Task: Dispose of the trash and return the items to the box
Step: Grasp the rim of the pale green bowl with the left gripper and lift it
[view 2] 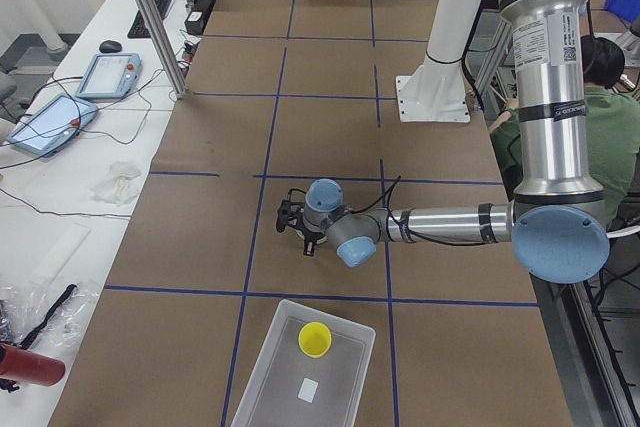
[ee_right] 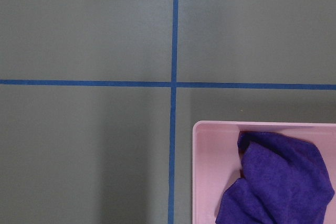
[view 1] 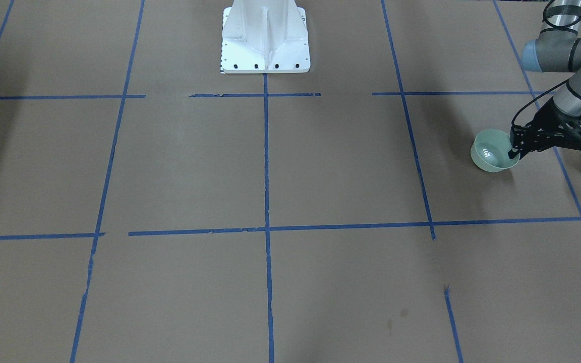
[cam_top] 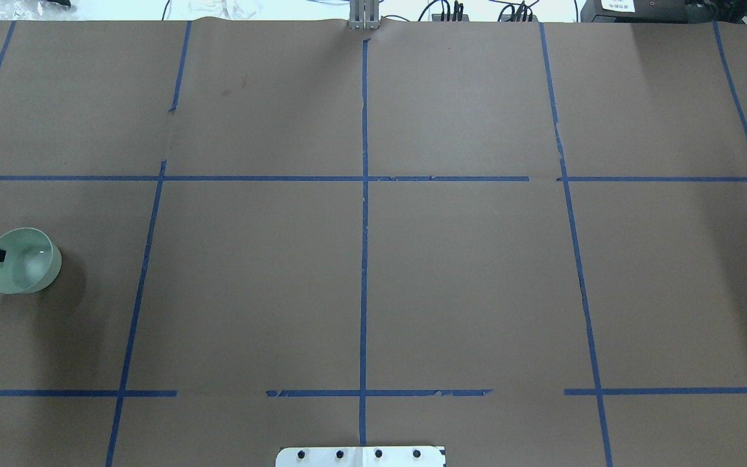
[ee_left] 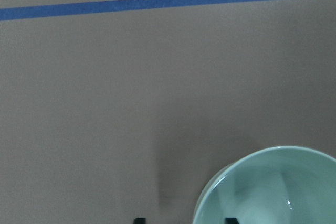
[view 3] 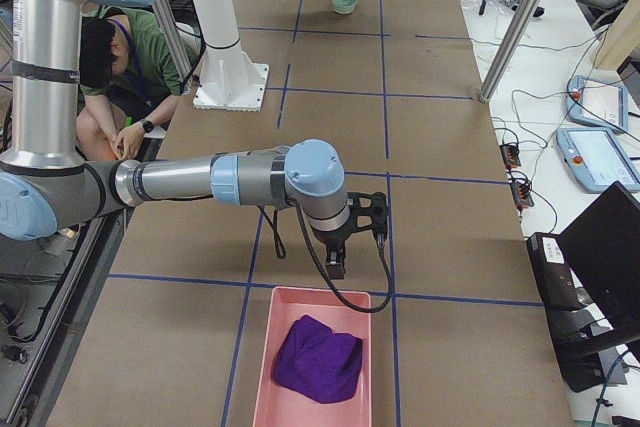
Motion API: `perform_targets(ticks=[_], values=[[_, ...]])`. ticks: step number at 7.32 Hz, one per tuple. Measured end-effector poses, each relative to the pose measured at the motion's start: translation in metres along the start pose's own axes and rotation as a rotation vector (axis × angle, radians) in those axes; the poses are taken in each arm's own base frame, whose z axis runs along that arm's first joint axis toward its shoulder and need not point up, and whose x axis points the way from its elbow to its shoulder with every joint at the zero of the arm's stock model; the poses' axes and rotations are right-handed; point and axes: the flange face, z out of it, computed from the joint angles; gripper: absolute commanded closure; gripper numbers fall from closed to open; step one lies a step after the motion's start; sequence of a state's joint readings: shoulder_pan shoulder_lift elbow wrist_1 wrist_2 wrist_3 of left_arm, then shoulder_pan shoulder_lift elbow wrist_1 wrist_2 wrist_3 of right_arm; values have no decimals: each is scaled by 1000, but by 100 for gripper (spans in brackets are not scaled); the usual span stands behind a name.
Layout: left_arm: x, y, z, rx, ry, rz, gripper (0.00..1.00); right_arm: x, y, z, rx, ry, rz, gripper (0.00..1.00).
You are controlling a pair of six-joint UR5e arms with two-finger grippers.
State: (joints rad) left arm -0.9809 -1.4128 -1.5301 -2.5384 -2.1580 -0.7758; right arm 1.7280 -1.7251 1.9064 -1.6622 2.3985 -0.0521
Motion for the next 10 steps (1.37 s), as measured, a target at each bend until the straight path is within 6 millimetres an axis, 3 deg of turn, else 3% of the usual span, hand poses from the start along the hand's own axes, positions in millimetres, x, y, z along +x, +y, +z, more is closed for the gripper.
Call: perform_targets(ticks=[2, 5, 8, 10], values=[[10, -2, -8, 5, 22, -9, 100, -18, -4, 7, -17, -8, -21, 0], [43, 9, -62, -47, 177, -4, 100, -39, -7, 26, -60, 7, -75, 0], [34, 2, -92, -56, 233, -37, 100, -28, -3, 56, -117, 84, -88, 0], [22, -4, -101, -42, 218, -39, 100, -5, 0, 82, -114, 87, -104, 0]])
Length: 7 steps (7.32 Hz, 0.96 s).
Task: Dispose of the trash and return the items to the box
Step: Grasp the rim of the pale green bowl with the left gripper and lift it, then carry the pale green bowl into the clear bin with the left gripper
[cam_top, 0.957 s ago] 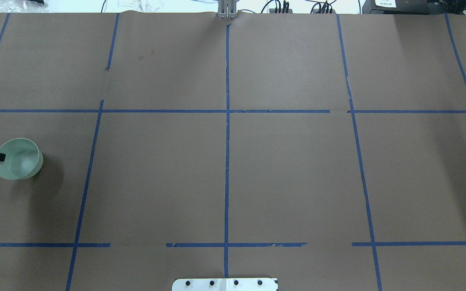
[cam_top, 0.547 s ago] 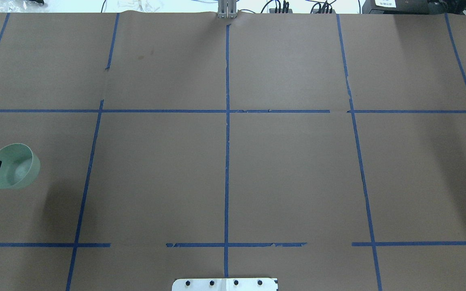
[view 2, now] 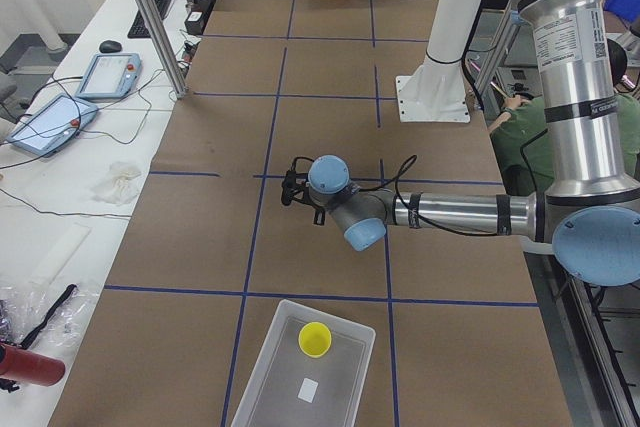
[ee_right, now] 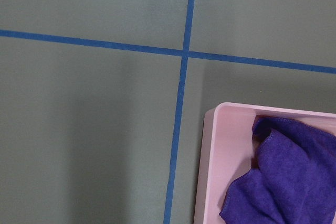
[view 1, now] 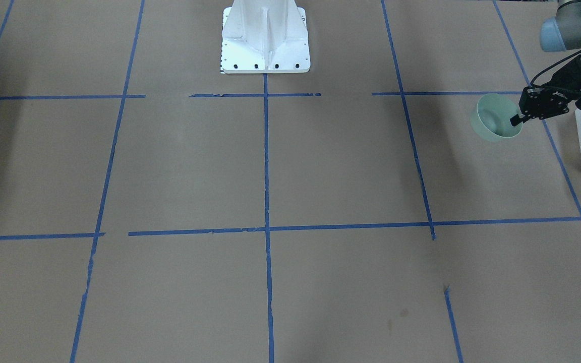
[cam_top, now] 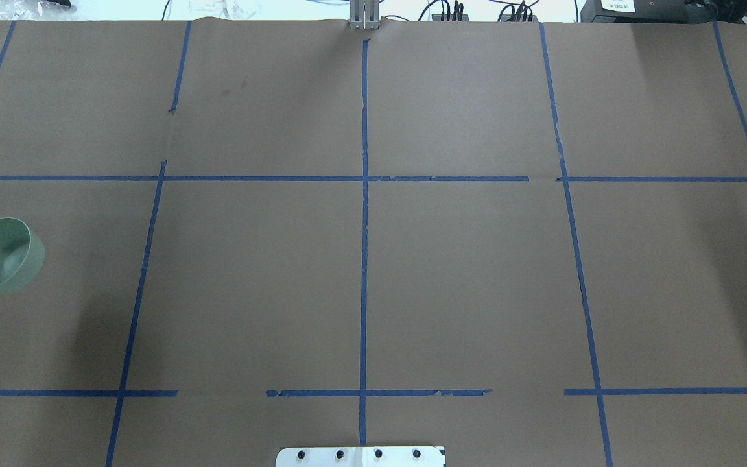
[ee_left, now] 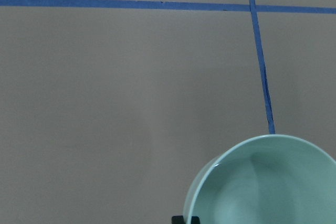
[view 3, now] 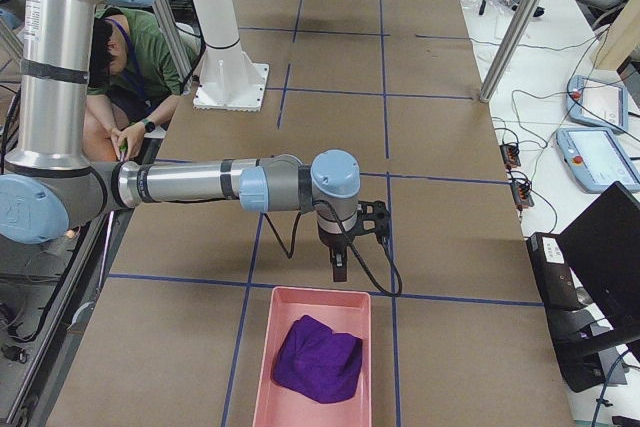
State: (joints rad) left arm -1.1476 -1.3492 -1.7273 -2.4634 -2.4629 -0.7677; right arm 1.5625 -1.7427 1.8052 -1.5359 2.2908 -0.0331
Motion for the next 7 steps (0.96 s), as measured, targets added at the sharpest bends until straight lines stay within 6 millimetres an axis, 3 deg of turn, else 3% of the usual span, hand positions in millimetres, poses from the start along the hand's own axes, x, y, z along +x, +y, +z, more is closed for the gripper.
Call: perform_targets(ticks=[2, 3, 6, 7], values=[[-23, -21, -24, 20, -63, 33, 100, 22, 1, 28, 24, -15, -19, 0], [-38, -39, -43, 29, -106, 37, 100, 24, 1, 32, 30, -42, -21, 0], [-69, -99, -112, 28, -201, 5, 100, 12, -2, 22, 51, -106, 20, 0], [-85, -108, -128, 18, -218, -12, 100, 10, -2, 17, 58, -111, 47, 0]])
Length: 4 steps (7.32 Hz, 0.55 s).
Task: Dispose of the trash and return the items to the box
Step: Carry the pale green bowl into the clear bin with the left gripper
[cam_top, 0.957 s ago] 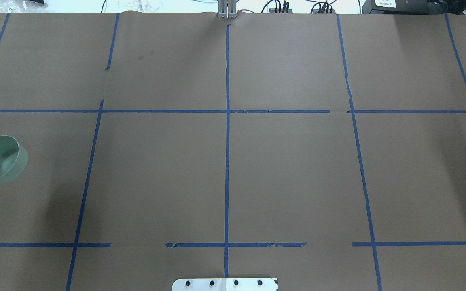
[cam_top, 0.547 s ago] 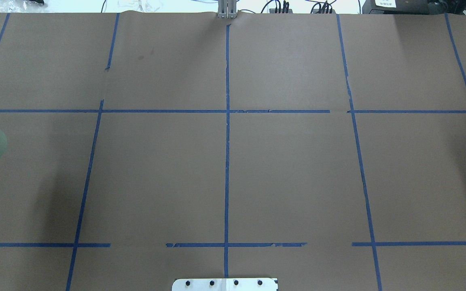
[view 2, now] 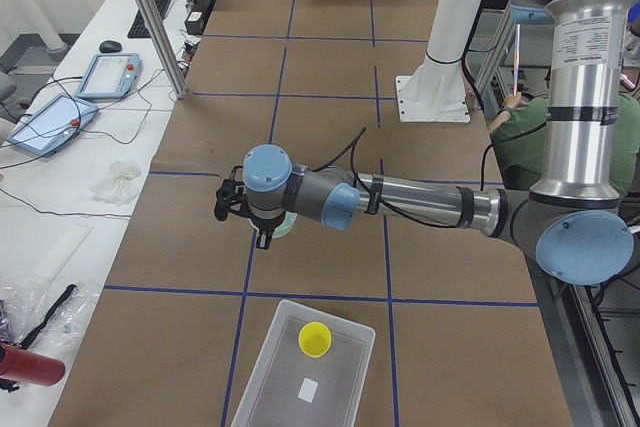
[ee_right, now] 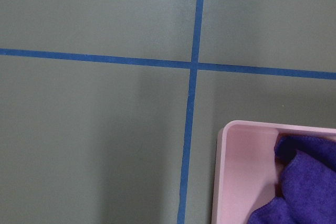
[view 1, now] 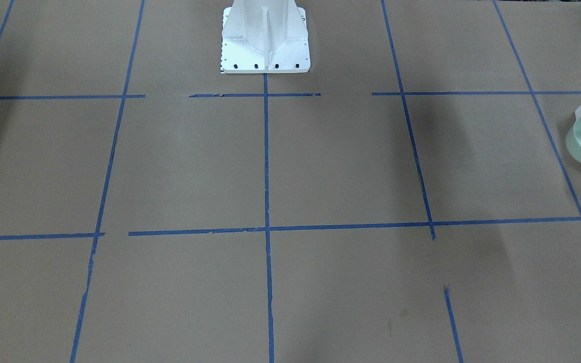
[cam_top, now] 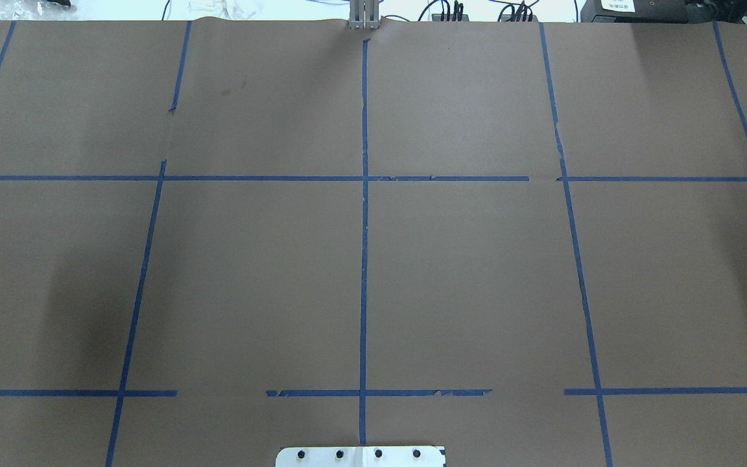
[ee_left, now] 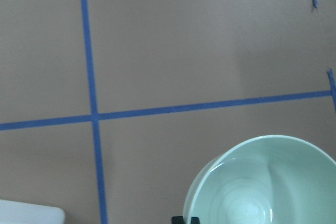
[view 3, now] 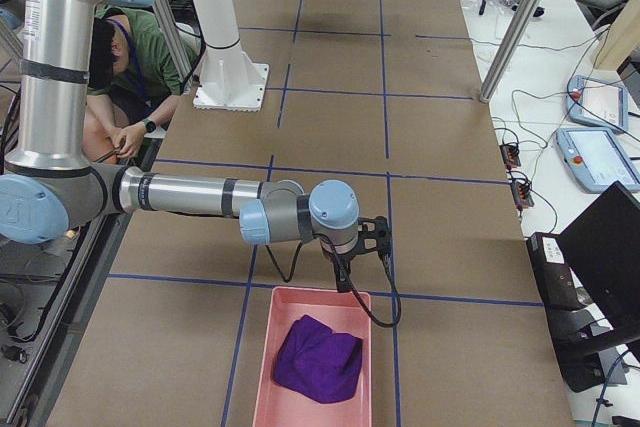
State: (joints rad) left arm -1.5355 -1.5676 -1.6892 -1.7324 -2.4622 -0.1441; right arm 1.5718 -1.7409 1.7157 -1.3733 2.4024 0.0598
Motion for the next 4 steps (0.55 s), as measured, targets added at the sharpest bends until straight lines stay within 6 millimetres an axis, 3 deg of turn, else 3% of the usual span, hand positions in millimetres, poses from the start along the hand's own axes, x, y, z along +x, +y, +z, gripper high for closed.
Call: perform_targets(ticks=[1, 2, 4], values=[[-28, -2, -7, -7, -13, -19, 100, 1, 0, -5, 5, -1, 23, 0], [-70, 1, -10, -10, -24, -47, 100, 2, -1, -10, 4, -2, 45, 0], [-167, 30, -20, -6, -51, -148, 100, 2, 2, -15, -1, -3, 65, 0]])
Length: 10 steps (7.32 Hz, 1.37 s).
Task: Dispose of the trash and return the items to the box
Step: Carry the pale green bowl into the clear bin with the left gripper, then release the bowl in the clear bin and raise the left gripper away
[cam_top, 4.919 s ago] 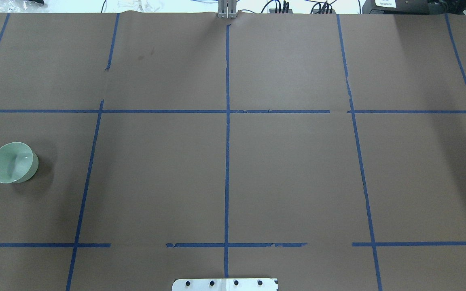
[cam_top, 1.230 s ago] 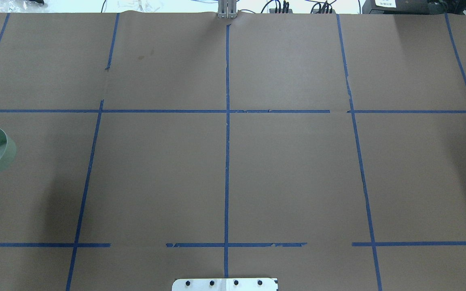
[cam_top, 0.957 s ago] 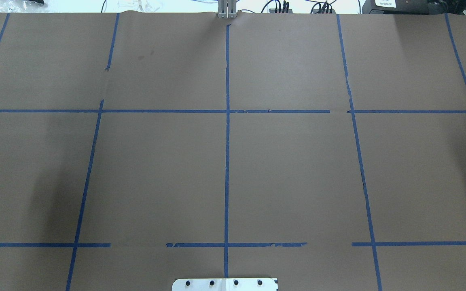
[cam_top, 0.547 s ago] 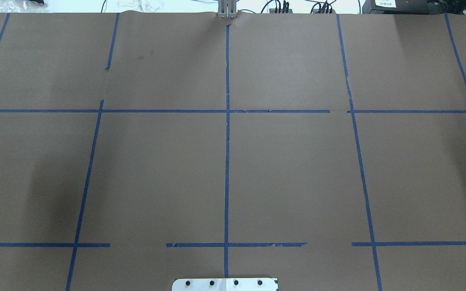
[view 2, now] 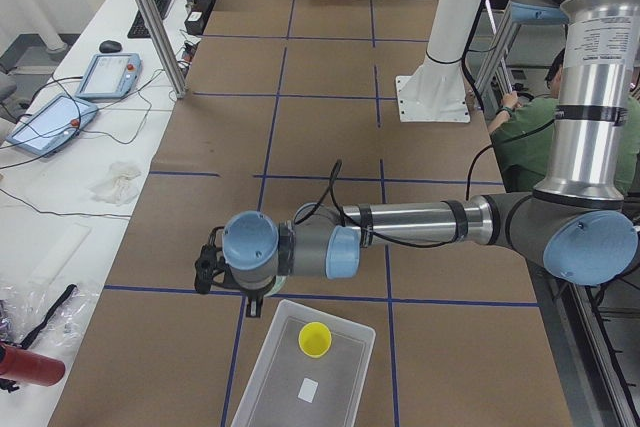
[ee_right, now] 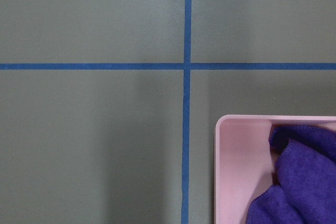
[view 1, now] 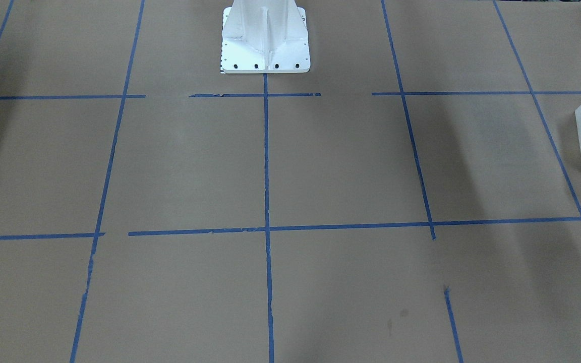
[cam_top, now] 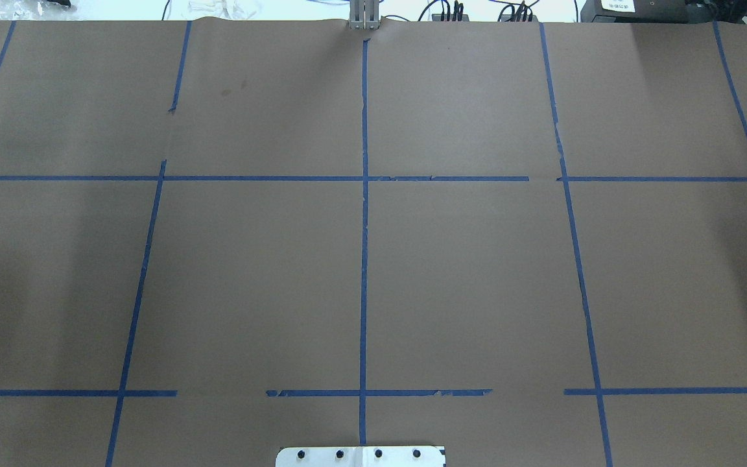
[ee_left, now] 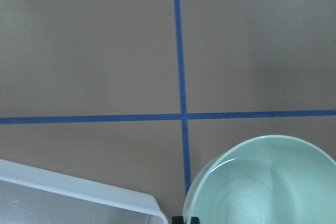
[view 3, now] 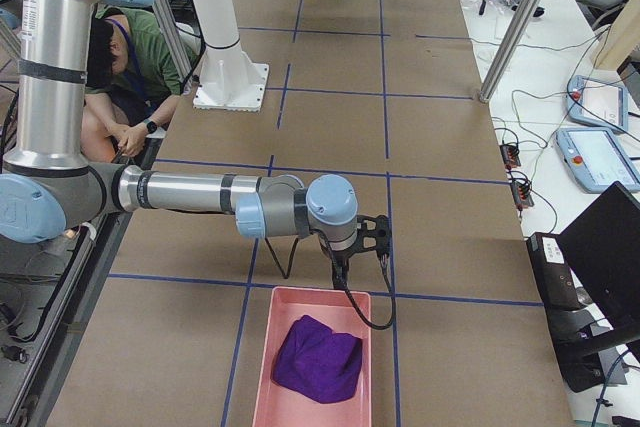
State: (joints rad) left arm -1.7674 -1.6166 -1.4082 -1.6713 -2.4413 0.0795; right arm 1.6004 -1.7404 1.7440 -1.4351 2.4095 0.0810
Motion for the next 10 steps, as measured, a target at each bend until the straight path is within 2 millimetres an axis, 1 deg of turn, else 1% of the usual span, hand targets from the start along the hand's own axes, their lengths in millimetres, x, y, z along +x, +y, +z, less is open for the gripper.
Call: perform_targets(ticks=[1, 2, 3, 4, 5, 6, 7, 8, 10], values=[[-39, 12, -3, 5, -41, -52, 100, 0, 0, -1, 0, 0, 1, 0], [-71, 23, 3, 7, -83, -84, 100, 0, 0, -1, 1, 2, 1, 0], [-100, 36, 18, 17, -109, -105, 100, -1, 0, -2, 3, 4, -1, 0], [-124, 50, 34, 32, -155, -129, 100, -2, 0, -3, 5, 5, -3, 0], [-142, 65, 44, 48, -219, -143, 100, -2, -1, -3, 7, 7, -4, 0], [-152, 75, 50, 57, -261, -151, 81, -2, -1, -3, 7, 9, -4, 0], [-155, 78, 51, 64, -278, -162, 15, -2, -1, -3, 7, 10, -4, 0], [-154, 77, 49, 75, -284, -184, 0, -2, 0, -3, 7, 10, -4, 0], [-149, 72, 44, 97, -281, -224, 0, -3, 0, -5, 10, 11, -7, 0]])
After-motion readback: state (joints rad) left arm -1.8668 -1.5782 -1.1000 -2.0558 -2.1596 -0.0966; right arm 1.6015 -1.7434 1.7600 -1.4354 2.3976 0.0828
